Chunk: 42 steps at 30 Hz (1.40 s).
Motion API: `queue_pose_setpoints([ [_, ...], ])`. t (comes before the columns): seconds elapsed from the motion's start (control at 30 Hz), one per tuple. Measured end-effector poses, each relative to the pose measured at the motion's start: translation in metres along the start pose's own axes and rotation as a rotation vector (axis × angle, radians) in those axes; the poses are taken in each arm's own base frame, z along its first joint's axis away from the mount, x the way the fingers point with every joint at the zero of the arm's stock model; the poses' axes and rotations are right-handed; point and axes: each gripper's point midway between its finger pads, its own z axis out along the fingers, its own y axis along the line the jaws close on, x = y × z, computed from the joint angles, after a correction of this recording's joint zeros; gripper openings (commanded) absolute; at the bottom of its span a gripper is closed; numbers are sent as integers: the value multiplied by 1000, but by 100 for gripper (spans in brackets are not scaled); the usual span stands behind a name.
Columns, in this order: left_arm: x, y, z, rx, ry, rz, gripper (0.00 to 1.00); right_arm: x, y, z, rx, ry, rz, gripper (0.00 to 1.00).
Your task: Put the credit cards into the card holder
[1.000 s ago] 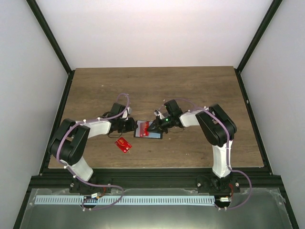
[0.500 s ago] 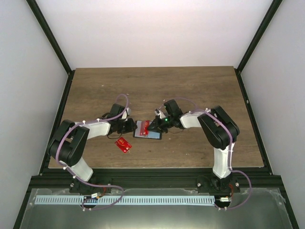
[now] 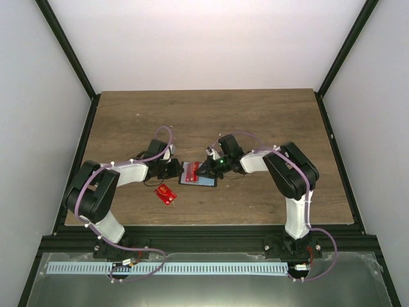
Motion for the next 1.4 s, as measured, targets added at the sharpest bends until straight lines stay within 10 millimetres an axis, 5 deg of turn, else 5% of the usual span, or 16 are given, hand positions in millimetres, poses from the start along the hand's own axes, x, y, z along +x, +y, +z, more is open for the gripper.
queue_pose_setpoints([
  [1.1,6,-2,-3,26,17,-26,27,0,2,18,-71,19,7,1],
  [1.4,6,-1,-1,-38,12,23,27,1,0,17,-51,20,7,11],
])
